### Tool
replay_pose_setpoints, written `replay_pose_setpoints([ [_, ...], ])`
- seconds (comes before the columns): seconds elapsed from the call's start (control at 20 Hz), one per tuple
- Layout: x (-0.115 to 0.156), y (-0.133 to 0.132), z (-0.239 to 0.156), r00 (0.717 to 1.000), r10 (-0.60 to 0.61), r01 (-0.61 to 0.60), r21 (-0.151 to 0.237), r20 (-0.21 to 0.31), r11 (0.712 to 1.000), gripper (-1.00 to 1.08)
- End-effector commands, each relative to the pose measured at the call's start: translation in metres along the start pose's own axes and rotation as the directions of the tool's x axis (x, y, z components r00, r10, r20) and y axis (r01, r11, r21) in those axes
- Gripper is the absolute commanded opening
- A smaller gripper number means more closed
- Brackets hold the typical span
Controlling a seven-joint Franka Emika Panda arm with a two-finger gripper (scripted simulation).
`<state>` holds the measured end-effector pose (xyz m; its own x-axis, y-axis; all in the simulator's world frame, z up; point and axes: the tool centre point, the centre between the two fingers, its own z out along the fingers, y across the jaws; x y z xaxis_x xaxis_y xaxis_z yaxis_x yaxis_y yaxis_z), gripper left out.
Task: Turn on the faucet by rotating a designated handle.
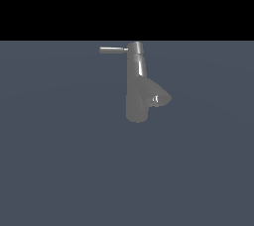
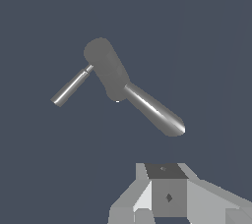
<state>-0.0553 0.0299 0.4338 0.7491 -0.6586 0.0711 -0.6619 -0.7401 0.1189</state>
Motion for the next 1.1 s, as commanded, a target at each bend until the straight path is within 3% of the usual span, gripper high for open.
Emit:
replay_pose_setpoints([
  [0.0, 0.007, -0.015, 0.009, 0.999, 0.049, -0.049, -0.003, -0.002, 0.999, -1.00],
  [0.55, 0.033, -0.081, 0.057, 0.967, 0.255, -0.255, -0.004, -0.001, 0.967, -1.00],
  [1.05, 0.047, -0.139, 0.110, 0.899, 0.437, -0.437, 0.003, 0.022, 0.899, -1.00],
])
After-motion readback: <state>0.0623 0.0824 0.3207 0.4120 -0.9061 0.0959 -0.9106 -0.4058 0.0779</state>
